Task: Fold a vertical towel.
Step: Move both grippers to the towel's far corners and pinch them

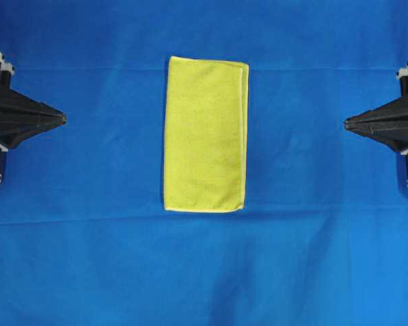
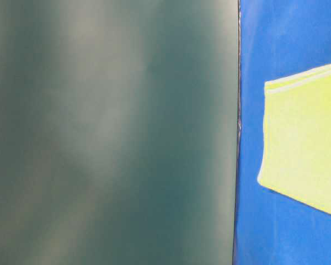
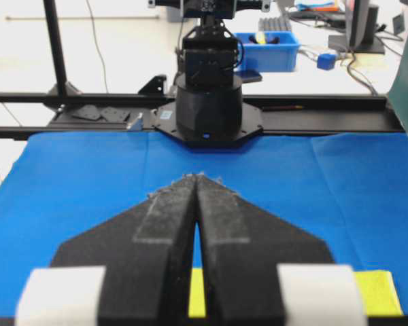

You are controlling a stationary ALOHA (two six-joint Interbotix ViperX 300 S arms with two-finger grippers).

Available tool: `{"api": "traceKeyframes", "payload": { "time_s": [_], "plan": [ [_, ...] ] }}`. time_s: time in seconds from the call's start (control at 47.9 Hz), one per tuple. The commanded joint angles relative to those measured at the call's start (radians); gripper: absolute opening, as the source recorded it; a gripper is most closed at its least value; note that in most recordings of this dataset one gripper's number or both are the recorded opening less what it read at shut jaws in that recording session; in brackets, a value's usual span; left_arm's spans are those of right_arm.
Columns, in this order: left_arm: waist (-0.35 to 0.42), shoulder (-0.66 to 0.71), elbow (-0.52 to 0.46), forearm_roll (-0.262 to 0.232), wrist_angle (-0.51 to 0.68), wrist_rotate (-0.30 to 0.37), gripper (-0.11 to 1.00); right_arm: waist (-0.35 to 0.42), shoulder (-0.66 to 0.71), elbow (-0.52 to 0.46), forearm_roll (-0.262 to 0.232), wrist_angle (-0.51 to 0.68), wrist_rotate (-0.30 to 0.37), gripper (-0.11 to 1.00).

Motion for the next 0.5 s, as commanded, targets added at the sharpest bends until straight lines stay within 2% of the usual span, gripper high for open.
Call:
{"api": "traceKeyframes", "payload": {
  "time_s": [0.0, 0.188, 0.313, 0.48],
  "plan": [
    [-0.026, 0.026, -0.020, -0.029, -0.006, -0.057, 0.00, -0.003, 0.014, -0.031, 0.008, -0.005, 0.008, 0.00],
    [-0.005, 0.074, -0.023, -0.029, -0.025, -0.080, 0.00, -0.040, 0.063, -0.058, 0.011, 0.051, 0.029, 0.00],
    [0.054, 0.153, -0.025, -0.037, -0.069, -0.092, 0.00, -0.132, 0.141, -0.075, 0.017, 0.057, 0.061, 0.00],
    [0.153, 0.299, -0.048, -0.040, -0.104, -0.147, 0.00, -0.239, 0.273, -0.104, 0.017, 0.061, 0.072, 0.00]
  ]
}}
